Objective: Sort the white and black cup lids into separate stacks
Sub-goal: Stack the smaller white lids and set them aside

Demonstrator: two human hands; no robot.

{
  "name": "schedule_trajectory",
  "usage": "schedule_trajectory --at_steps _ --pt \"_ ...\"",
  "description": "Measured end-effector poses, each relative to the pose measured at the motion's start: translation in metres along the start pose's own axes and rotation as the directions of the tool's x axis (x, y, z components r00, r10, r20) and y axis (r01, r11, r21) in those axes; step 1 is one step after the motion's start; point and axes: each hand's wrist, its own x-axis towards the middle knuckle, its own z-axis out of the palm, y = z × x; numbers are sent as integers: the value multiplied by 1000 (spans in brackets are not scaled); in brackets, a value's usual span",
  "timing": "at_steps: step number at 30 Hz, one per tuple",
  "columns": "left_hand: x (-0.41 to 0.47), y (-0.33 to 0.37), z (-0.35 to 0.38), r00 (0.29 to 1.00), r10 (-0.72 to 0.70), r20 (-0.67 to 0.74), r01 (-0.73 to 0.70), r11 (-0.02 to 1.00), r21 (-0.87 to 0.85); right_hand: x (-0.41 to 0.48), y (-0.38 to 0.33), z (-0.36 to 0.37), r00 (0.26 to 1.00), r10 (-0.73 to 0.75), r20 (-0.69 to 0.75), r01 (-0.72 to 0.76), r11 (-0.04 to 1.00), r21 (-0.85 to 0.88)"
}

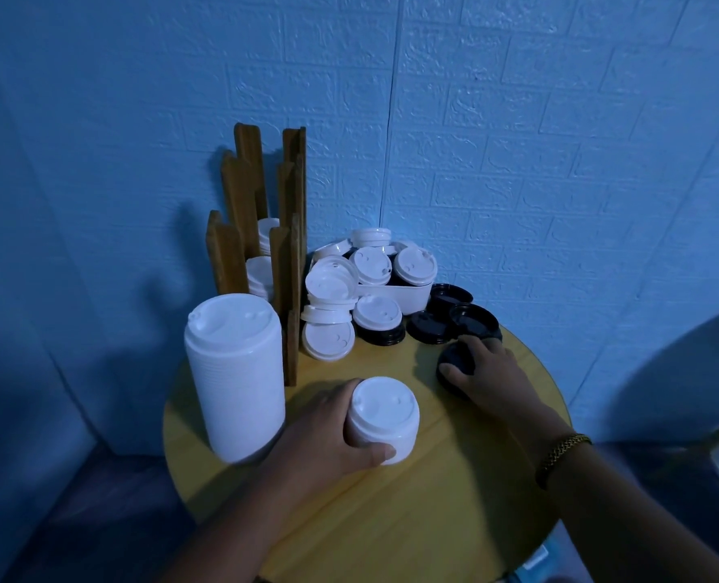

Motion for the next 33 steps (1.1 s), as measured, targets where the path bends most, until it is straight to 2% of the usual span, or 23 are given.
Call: schedule_trajectory --at_steps 5,7,10,15,23,33 --pt "11 0 1 999 -32 -23 32 999 -26 5 6 -9 999 17 48 -7 978 -209" --pt "19 1 4 999 -40 -32 39 999 -35 6 -3 -12 999 -27 -22 21 973 -229" --pt "30 1 7 997 -49 -52 47 998 -33 12 -29 -12 972 -149 -182 115 976 -183" --pt "40 -5 11 995 -62 -84 59 998 -30 41 -71 -1 979 -198 -56 195 979 -56" --pt "37 -11 15 991 -25 -128 19 999 -45 83 -97 21 989 -130 65 125 989 84" --pt "38 -11 12 994 -41 -97 30 993 -115 62 -91 7 984 -167 -66 178 959 222"
